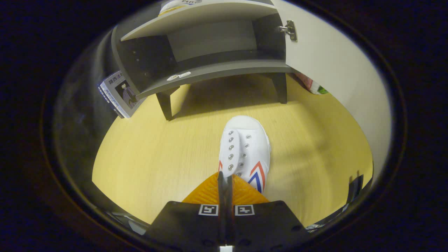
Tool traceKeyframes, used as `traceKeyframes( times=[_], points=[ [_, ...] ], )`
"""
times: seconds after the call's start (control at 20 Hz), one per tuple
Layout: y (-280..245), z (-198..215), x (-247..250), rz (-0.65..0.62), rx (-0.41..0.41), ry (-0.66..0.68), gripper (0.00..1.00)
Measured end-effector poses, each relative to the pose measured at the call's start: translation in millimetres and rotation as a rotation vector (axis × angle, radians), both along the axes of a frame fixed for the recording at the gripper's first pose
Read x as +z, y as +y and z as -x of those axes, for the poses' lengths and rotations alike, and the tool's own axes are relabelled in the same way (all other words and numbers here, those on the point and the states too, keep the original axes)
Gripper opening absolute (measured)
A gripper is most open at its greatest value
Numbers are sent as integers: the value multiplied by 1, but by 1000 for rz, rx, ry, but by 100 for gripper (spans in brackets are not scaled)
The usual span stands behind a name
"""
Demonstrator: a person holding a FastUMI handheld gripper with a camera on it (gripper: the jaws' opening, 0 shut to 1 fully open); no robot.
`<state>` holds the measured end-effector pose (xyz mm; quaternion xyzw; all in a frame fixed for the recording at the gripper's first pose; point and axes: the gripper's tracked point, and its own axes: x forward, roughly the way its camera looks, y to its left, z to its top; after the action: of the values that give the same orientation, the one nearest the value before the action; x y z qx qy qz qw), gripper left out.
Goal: Open the shoe cabinet door, grab the shoes and put them into the shoe cabinet, then close the shoe cabinet door.
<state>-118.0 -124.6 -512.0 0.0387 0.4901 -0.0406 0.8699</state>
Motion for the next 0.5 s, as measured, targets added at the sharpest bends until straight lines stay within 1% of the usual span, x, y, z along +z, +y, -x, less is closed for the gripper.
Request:
traceKeyframes(
  times=[0.1, 0.15, 0.25, 0.35, 0.4, 0.45, 0.5],
  points=[
    [6, 2, -16, -28, -27, 20, 9],
    [7, 3, -23, -38, -34, 37, 10],
    [8, -5, -25, -34, -43, 4, 12],
    [7, -1, -26, -7, -39, -4, 13],
    [8, 0, -25, 11, -25, -1, 13],
    [8, -1, -25, 41, -7, -7, 4],
    [7, -1, -23, 64, 1, -10, 3]
  ],
)
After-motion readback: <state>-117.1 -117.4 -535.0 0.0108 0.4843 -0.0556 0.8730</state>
